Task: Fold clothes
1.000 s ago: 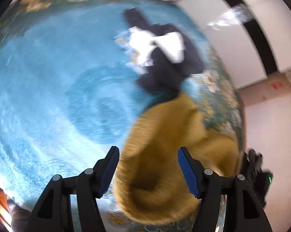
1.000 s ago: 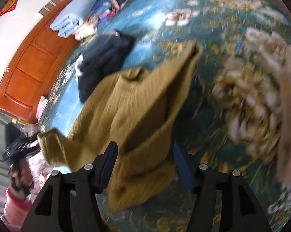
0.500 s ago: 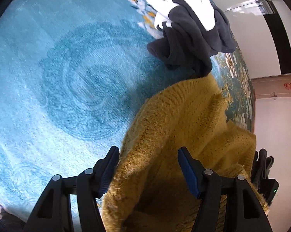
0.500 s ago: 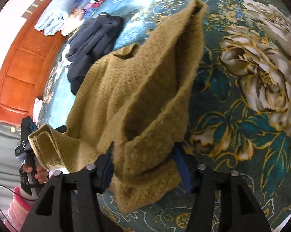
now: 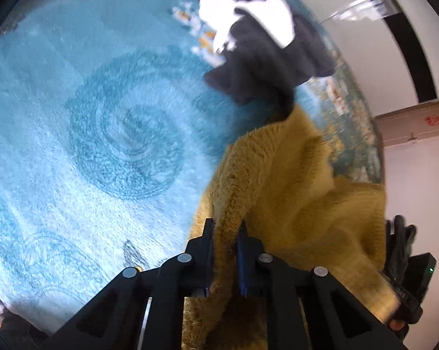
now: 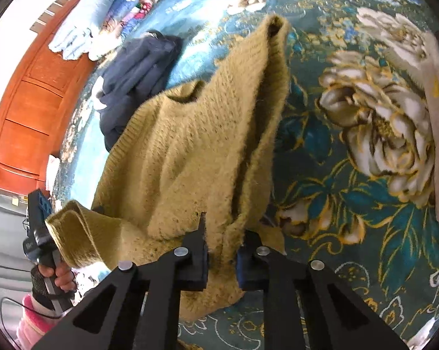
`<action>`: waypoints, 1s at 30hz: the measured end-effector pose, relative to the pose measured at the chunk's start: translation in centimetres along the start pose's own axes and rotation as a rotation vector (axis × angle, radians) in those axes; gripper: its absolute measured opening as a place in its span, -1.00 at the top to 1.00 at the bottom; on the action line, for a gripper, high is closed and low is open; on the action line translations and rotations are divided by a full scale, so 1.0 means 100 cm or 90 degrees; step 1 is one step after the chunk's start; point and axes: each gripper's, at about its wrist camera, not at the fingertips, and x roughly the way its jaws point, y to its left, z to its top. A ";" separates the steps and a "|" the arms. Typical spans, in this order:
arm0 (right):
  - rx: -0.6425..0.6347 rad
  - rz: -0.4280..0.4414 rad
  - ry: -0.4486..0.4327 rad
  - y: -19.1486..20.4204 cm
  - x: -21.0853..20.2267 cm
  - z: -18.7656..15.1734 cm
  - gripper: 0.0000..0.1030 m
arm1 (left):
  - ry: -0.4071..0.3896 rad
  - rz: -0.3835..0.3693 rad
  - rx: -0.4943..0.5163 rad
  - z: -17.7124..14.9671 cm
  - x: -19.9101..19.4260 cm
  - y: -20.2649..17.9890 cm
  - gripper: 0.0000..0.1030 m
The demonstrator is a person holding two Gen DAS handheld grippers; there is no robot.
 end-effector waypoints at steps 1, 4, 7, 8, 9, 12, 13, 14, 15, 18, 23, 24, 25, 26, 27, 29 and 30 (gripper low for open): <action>-0.004 0.004 -0.012 0.003 -0.006 0.003 0.76 | -0.020 -0.009 -0.001 -0.001 -0.011 -0.001 0.76; -0.028 0.029 -0.064 0.016 -0.030 0.017 0.78 | -0.078 -0.046 -0.005 -0.004 -0.050 -0.003 0.78; -0.041 0.068 -0.111 0.030 -0.053 0.031 0.78 | -0.129 -0.078 0.022 -0.014 -0.090 -0.014 0.78; -0.045 0.079 -0.125 0.035 -0.060 0.034 0.78 | -0.146 -0.090 0.036 -0.020 -0.102 -0.020 0.78; -0.048 0.091 -0.140 0.039 -0.067 0.038 0.78 | -0.163 -0.104 0.052 -0.024 -0.112 -0.027 0.78; -0.066 0.122 -0.180 0.049 -0.089 0.043 0.78 | -0.203 -0.127 0.084 -0.034 -0.140 -0.037 0.78; -0.072 0.126 -0.191 0.050 -0.096 0.043 0.78 | -0.210 -0.128 0.089 -0.036 -0.146 -0.037 0.78; -0.076 0.125 -0.198 0.050 -0.101 0.042 0.78 | -0.209 -0.120 0.089 -0.039 -0.149 -0.034 0.78; -0.079 0.123 -0.204 0.048 -0.106 0.042 0.78 | -0.203 -0.106 0.087 -0.043 -0.150 -0.028 0.78; -0.080 0.082 -0.171 0.028 -0.099 0.039 0.78 | -0.144 -0.069 0.062 -0.057 -0.128 -0.004 0.78; -0.045 -0.055 -0.033 -0.021 -0.033 0.015 0.78 | -0.030 -0.009 0.018 -0.075 -0.071 0.022 0.78; -0.028 -0.063 -0.014 -0.030 -0.022 0.011 0.78 | -0.018 -0.004 0.018 -0.076 -0.064 0.023 0.78; -0.013 -0.074 0.005 -0.039 -0.012 0.007 0.78 | -0.010 0.001 0.019 -0.075 -0.059 0.023 0.78; -0.007 -0.090 0.021 -0.045 -0.003 0.003 0.78 | -0.007 0.007 0.021 -0.073 -0.058 0.022 0.78; -0.003 -0.103 0.034 -0.052 0.004 0.000 0.78 | -0.004 0.013 0.023 -0.071 -0.056 0.022 0.77; 0.000 -0.104 0.038 -0.058 0.007 -0.002 0.77 | -0.001 0.022 0.020 -0.066 -0.053 0.022 0.76; 0.002 -0.102 0.038 -0.060 0.008 -0.001 0.76 | 0.001 0.024 0.019 -0.067 -0.051 0.023 0.75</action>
